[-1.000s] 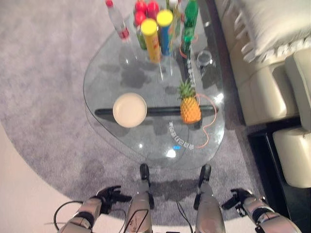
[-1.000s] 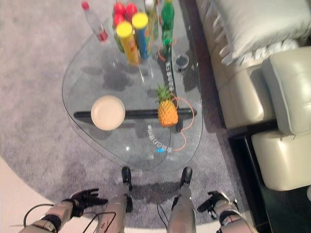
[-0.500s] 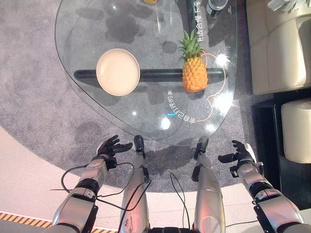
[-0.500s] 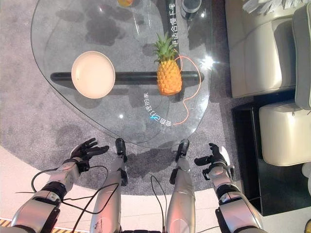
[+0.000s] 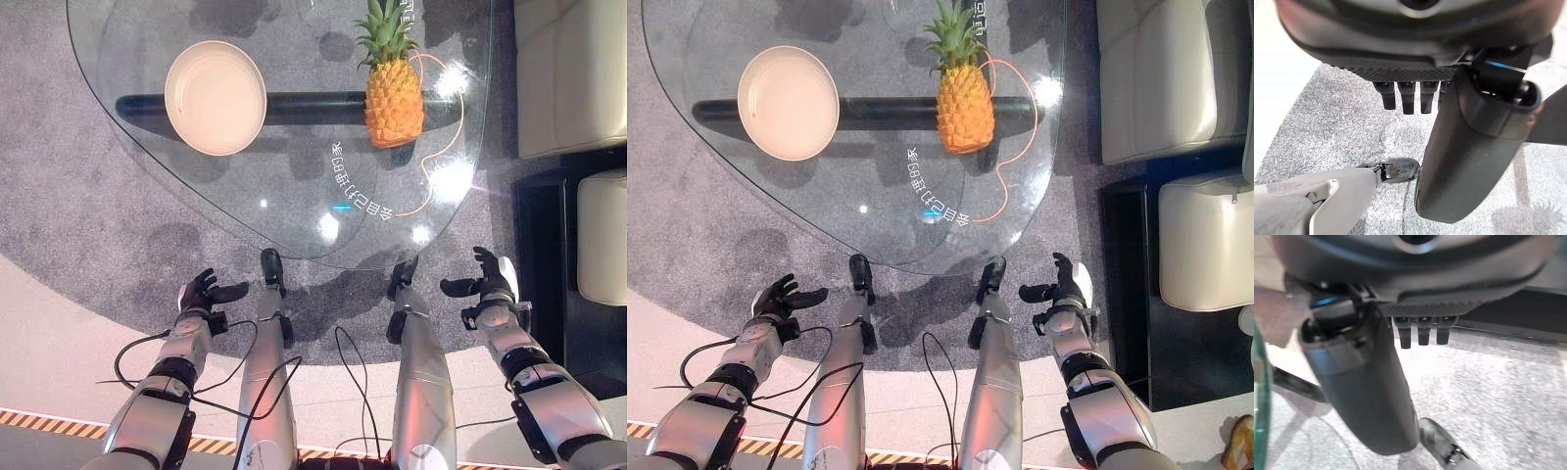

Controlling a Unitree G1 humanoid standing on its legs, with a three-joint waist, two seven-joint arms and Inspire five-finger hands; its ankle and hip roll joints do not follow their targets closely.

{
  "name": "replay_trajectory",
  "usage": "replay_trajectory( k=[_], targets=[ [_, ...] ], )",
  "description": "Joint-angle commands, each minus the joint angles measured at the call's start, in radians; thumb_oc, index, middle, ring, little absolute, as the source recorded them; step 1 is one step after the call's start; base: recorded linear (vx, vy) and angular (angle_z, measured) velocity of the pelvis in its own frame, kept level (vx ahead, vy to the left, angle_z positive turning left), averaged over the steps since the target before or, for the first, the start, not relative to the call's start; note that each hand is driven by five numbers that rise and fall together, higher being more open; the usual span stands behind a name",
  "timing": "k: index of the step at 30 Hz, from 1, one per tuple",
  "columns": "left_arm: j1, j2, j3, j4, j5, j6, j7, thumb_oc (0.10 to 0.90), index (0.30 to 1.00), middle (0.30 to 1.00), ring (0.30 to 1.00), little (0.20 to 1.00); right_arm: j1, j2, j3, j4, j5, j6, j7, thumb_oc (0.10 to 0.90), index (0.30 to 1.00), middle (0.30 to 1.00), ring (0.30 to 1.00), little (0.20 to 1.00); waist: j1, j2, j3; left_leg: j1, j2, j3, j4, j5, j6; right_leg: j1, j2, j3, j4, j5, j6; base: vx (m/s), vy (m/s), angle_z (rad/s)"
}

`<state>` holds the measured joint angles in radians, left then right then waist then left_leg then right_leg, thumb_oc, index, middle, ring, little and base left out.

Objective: Pick up the fruit to the plate

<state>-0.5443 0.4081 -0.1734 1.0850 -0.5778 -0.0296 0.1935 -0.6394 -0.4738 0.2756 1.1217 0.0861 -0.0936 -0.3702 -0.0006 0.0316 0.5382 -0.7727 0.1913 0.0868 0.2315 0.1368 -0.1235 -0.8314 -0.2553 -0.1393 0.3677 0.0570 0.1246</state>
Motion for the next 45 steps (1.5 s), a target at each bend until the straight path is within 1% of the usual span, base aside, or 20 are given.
replay_trajectory(
  k=[1, 8, 11, 14, 16, 17, 18, 22, 23, 24, 26, 29, 33, 34, 36, 37, 38, 40, 44, 45],
  targets=[
    [0.039, 0.061, 0.024, 0.024, -0.004, -0.020, 0.042, 0.800, 0.900, 0.900, 0.900, 0.900, 0.030, -0.087, 0.015, -0.051, 0.001, -0.018, -0.058, 0.800, 0.900, 0.900, 0.900, 0.900, 0.014, -0.016, -0.018, -0.091, -0.008, -0.091, 0.191, -0.116, -0.014, -0.044, -0.039, 0.027, 0.045, -0.008, 0.045, 0.00, 0.000, 0.00],
    [0.040, 0.067, 0.015, 0.041, -0.004, -0.026, 0.014, 0.800, 0.900, 0.900, 0.900, 0.900, 0.011, -0.116, 0.009, -0.031, 0.027, -0.037, -0.118, 0.800, 0.900, 0.900, 0.900, 0.900, 0.017, -0.011, -0.018, -0.098, -0.008, -0.096, 0.188, -0.112, -0.016, -0.052, -0.044, 0.021, 0.047, -0.007, 0.046, 0.01, -0.011, 0.04],
    [0.052, 0.066, 0.007, 0.035, -0.003, -0.032, 0.008, 0.800, 0.900, 0.900, 0.900, 0.900, 0.006, -0.144, -0.037, -0.019, 0.095, -0.069, -0.204, 0.800, 0.900, 0.900, 0.900, 0.900, 0.020, -0.010, -0.018, -0.103, -0.003, -0.099, 0.192, -0.113, -0.018, -0.056, -0.045, 0.019, 0.055, -0.007, 0.047, 0.03, -0.021, 0.05],
    [0.064, 0.061, -0.006, 0.035, -0.007, -0.043, 0.009, 0.800, 0.900, 0.900, 0.900, 0.900, -0.002, -0.177, -0.107, -0.018, 0.172, -0.127, -0.295, 0.800, 0.900, 0.900, 0.900, 0.900, 0.023, -0.010, -0.018, -0.105, -0.001, -0.102, 0.194, -0.115, -0.017, -0.057, -0.047, 0.017, 0.060, -0.007, 0.047, 0.03, -0.023, 0.04],
    [0.069, 0.060, -0.010, 0.037, -0.008, -0.046, 0.009, 0.800, 0.900, 0.900, 0.900, 0.900, -0.008, -0.192, -0.135, -0.025, 0.201, -0.153, -0.323, 0.800, 0.900, 0.900, 0.900, 0.900, 0.023, -0.010, -0.018, -0.106, 0.001, -0.104, 0.196, -0.118, -0.017, -0.058, -0.048, 0.016, 0.063, -0.007, 0.048, 0.01, -0.008, 0.02],
    [0.074, 0.059, -0.013, 0.038, -0.009, -0.049, 0.009, 0.800, 0.900, 0.900, 0.900, 0.900, -0.014, -0.202, -0.159, -0.048, 0.217, -0.186, -0.369, 0.800, 0.900, 0.900, 0.900, 0.900, 0.022, -0.010, -0.018, -0.104, 0.001, -0.104, 0.194, -0.119, -0.017, -0.056, -0.048, 0.013, 0.061, -0.006, 0.049, 0.02, -0.010, 0.07],
    [0.078, 0.057, -0.014, 0.039, -0.009, -0.052, 0.008, 0.800, 0.900, 0.900, 0.900, 0.900, -0.016, -0.207, -0.170, -0.074, 0.219, -0.198, -0.396, 0.800, 0.900, 0.900, 0.900, 0.900, 0.022, -0.011, -0.018, -0.103, 0.002, -0.104, 0.191, -0.119, -0.017, -0.056, -0.049, 0.012, 0.060, -0.004, 0.049, 0.02, -0.006, 0.05],
    [0.088, 0.053, -0.018, 0.034, -0.013, -0.058, 0.011, 0.800, 0.900, 0.900, 0.900, 0.900, -0.022, -0.221, -0.178, -0.132, 0.215, -0.203, -0.446, 0.800, 0.900, 0.900, 0.900, 0.900, 0.020, -0.011, -0.018, -0.101, 0.001, -0.104, 0.187, -0.117, -0.017, -0.055, -0.049, 0.010, 0.057, -0.003, 0.048, 0.00, 0.000, 0.00],
    [0.099, 0.045, -0.021, 0.021, -0.015, -0.060, 0.018, 0.800, 0.900, 0.900, 0.900, 0.900, -0.029, -0.233, -0.180, -0.228, 0.208, -0.185, -0.510, 0.800, 0.900, 0.900, 0.900, 0.900, 0.016, -0.011, -0.018, -0.098, -0.002, -0.104, 0.183, -0.116, -0.016, -0.055, -0.049, 0.009, 0.057, -0.002, 0.047, 0.00, 0.000, 0.00],
    [0.101, 0.043, -0.021, 0.019, -0.014, -0.060, 0.019, 0.800, 0.900, 0.900, 0.900, 0.900, -0.028, -0.234, -0.181, -0.241, 0.205, -0.187, -0.520, 0.800, 0.900, 0.900, 0.900, 0.900, 0.016, -0.011, -0.018, -0.098, -0.002, -0.104, 0.183, -0.116, -0.016, -0.055, -0.049, 0.008, 0.057, -0.002, 0.047, 0.02, 0.033, -0.01],
    [0.110, 0.039, -0.025, 0.006, -0.017, -0.062, 0.025, 0.800, 0.900, 0.900, 0.900, 0.900, -0.034, -0.243, -0.175, -0.348, 0.197, -0.188, -0.586, 0.800, 0.900, 0.900, 0.900, 0.900, 0.013, -0.011, -0.018, -0.093, -0.004, -0.101, 0.174, -0.115, -0.016, -0.051, -0.051, 0.004, 0.051, -0.002, 0.047, 0.00, 0.000, 0.00],
    [0.108, 0.034, -0.029, 0.007, -0.023, -0.066, 0.027, 0.800, 0.900, 0.900, 0.900, 0.900, -0.058, -0.255, -0.175, -0.409, 0.184, -0.222, -0.618, 0.800, 0.900, 0.900, 0.900, 0.900, 0.010, -0.008, -0.018, -0.092, -0.008, -0.101, 0.169, -0.114, -0.015, -0.052, -0.053, 0.001, 0.049, -0.003, 0.046, 0.00, 0.000, 0.00],
    [0.107, 0.030, -0.030, 0.010, -0.022, -0.068, 0.018, 0.800, 0.900, 0.900, 0.900, 0.900, -0.083, -0.268, -0.168, -0.496, 0.166, -0.240, -0.642, 0.800, 0.900, 0.900, 0.900, 0.900, 0.008, -0.002, -0.018, -0.093, -0.012, -0.101, 0.167, -0.113, -0.014, -0.055, -0.056, 0.001, 0.048, -0.003, 0.047, 0.00, 0.010, 0.01],
    [0.111, 0.028, -0.031, 0.010, -0.024, -0.071, 0.017, 0.800, 0.900, 0.900, 0.900, 0.900, -0.092, -0.268, -0.162, -0.554, 0.148, -0.243, -0.648, 0.800, 0.900, 0.900, 0.900, 0.900, 0.007, 0.001, -0.018, -0.093, -0.014, -0.101, 0.164, -0.111, -0.014, -0.056, -0.057, 0.002, 0.046, -0.003, 0.047, 0.00, 0.033, 0.02],
    [0.114, 0.025, -0.030, 0.007, -0.023, -0.071, 0.018, 0.800, 0.900, 0.900, 0.900, 0.900, -0.097, -0.264, -0.154, -0.605, 0.124, -0.236, -0.649, 0.800, 0.900, 0.900, 0.900, 0.900, 0.007, 0.002, -0.018, -0.092, -0.014, -0.100, 0.162, -0.109, -0.013, -0.057, -0.058, 0.003, 0.046, -0.003, 0.047, 0.00, 0.016, 0.01],
    [0.116, 0.020, -0.027, 0.003, -0.019, -0.072, 0.020, 0.800, 0.900, 0.900, 0.900, 0.900, -0.105, -0.257, -0.142, -0.671, 0.090, -0.213, -0.650, 0.800, 0.900, 0.900, 0.900, 0.900, 0.007, 0.003, -0.018, -0.089, -0.015, -0.098, 0.156, -0.107, -0.012, -0.056, -0.058, 0.004, 0.044, -0.003, 0.048, 0.00, 0.000, 0.00],
    [0.117, 0.020, -0.027, 0.003, -0.019, -0.072, 0.020, 0.800, 0.900, 0.900, 0.900, 0.900, -0.105, -0.257, -0.142, -0.672, 0.089, -0.212, -0.650, 0.800, 0.900, 0.900, 0.900, 0.900, 0.007, 0.003, -0.018, -0.089, -0.015, -0.098, 0.156, -0.107, -0.012, -0.056, -0.058, 0.004, 0.044, -0.003, 0.048, 0.00, 0.000, 0.00],
    [0.124, 0.012, -0.020, -0.006, -0.010, -0.072, 0.021, 0.800, 0.900, 0.900, 0.900, 0.900, -0.117, -0.248, -0.124, -0.751, 0.046, -0.184, -0.641, 0.800, 0.900, 0.900, 0.900, 0.900, 0.007, 0.005, -0.018, -0.083, -0.017, -0.095, 0.146, -0.103, -0.012, -0.052, -0.058, 0.003, 0.038, -0.004, 0.048, 0.00, 0.016, -0.01],
    [0.128, 0.001, -0.009, -0.017, 0.004, -0.064, 0.014, 0.800, 0.900, 0.900, 0.900, 0.900, -0.136, -0.232, -0.089, -0.849, 0.023, -0.116, -0.576, 0.800, 0.900, 0.900, 0.900, 0.900, 0.009, 0.012, -0.018, -0.075, -0.021, -0.088, 0.133, -0.095, -0.011, -0.045, -0.060, -0.001, 0.030, -0.004, 0.047, 0.00, 0.016, -0.01],
    [0.129, 0.001, -0.008, -0.017, 0.005, -0.064, 0.013, 0.800, 0.900, 0.900, 0.900, 0.900, -0.139, -0.232, -0.083, -0.856, 0.021, -0.111, -0.569, 0.800, 0.900, 0.900, 0.900, 0.900, 0.010, 0.012, -0.018, -0.074, -0.021, -0.087, 0.131, -0.094, -0.011, -0.044, -0.061, -0.001, 0.029, -0.003, 0.047, 0.00, 0.000, 0.00]
  ],
)
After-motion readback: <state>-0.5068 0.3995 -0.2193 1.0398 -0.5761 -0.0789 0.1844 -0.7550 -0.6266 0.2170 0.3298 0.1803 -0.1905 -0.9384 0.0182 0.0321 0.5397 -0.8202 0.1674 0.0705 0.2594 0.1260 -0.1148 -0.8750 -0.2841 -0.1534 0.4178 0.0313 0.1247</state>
